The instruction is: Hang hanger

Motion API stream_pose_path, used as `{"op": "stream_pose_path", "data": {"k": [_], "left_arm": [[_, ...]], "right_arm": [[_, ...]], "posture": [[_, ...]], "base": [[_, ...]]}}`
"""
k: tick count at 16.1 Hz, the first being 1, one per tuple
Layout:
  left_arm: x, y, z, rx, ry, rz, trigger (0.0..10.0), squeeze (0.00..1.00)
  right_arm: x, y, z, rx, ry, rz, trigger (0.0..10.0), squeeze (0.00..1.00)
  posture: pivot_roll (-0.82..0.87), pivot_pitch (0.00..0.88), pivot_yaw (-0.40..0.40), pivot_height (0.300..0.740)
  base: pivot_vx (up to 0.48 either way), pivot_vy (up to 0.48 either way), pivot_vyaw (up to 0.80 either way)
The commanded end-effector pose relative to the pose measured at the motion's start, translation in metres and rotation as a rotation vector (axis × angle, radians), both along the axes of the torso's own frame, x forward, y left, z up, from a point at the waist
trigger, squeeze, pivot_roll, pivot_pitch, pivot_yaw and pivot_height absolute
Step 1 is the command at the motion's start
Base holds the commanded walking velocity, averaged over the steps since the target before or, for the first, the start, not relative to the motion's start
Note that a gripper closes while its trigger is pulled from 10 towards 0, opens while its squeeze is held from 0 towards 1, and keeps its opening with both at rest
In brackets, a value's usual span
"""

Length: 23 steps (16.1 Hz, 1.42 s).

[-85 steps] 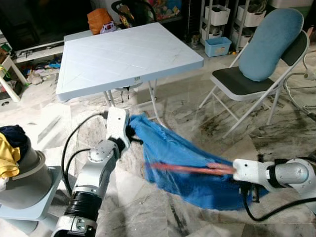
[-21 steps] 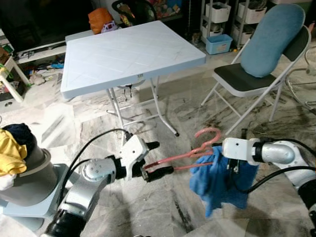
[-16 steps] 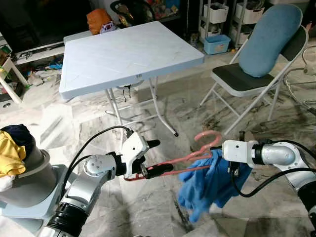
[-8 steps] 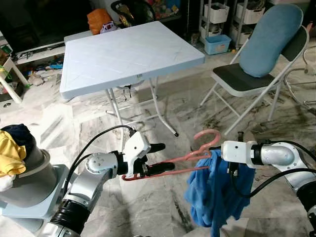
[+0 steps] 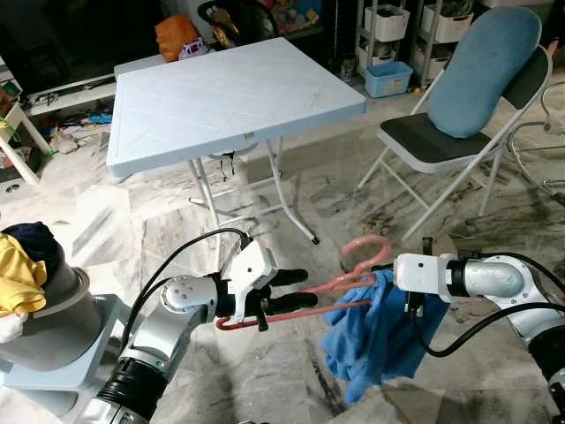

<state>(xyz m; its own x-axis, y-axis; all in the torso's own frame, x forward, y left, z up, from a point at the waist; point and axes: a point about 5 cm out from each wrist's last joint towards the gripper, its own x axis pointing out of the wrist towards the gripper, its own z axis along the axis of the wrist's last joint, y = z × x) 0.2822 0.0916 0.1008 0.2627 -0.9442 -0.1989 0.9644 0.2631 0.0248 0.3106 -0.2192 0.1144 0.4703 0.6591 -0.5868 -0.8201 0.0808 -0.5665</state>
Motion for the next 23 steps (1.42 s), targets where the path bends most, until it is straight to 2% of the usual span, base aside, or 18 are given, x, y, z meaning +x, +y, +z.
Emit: {"op": "stream_pose_path", "data": {"k": [1, 9, 15, 16, 18, 23], "left_arm": [[0.000, 0.002, -0.001, 0.032, 0.004, -0.012, 0.0, 0.00], [-0.004, 0.007, -0.008, 0.096, 0.035, -0.053, 0.0, 0.00], [-0.003, 0.009, -0.010, 0.108, 0.032, -0.036, 0.1, 0.00], [0.001, 0.010, -0.009, 0.107, 0.025, 0.003, 10.0, 1.00], [0.002, 0.010, -0.008, 0.097, 0.039, 0.003, 10.0, 1.00], [0.004, 0.013, -0.009, 0.144, 0.007, -0.005, 10.0, 1.00]], "right_arm": [[0.002, 0.009, 0.006, 0.022, -0.025, 0.034, 10.0, 0.00], [0.002, 0.011, 0.006, 0.019, -0.027, 0.034, 10.0, 0.00], [0.003, 0.012, 0.005, 0.023, -0.036, 0.028, 10.0, 0.00], [0.003, 0.012, 0.005, 0.023, -0.037, 0.028, 10.0, 0.00], [0.004, 0.012, 0.005, 0.021, -0.039, 0.026, 10.0, 0.00], [0.004, 0.012, 0.006, 0.022, -0.041, 0.025, 10.0, 0.00]], "posture": [[-0.15, 0.000, 0.129, 0.740], [-0.15, 0.000, 0.130, 0.740], [-0.15, 0.000, 0.131, 0.740], [-0.15, 0.000, 0.131, 0.740], [-0.15, 0.000, 0.131, 0.740], [-0.15, 0.000, 0.132, 0.740]], "base": [[0.000, 0.000, 0.00], [0.000, 0.000, 0.00], [0.000, 0.000, 0.00], [0.000, 0.000, 0.00], [0.000, 0.000, 0.00], [0.000, 0.000, 0.00]]}}
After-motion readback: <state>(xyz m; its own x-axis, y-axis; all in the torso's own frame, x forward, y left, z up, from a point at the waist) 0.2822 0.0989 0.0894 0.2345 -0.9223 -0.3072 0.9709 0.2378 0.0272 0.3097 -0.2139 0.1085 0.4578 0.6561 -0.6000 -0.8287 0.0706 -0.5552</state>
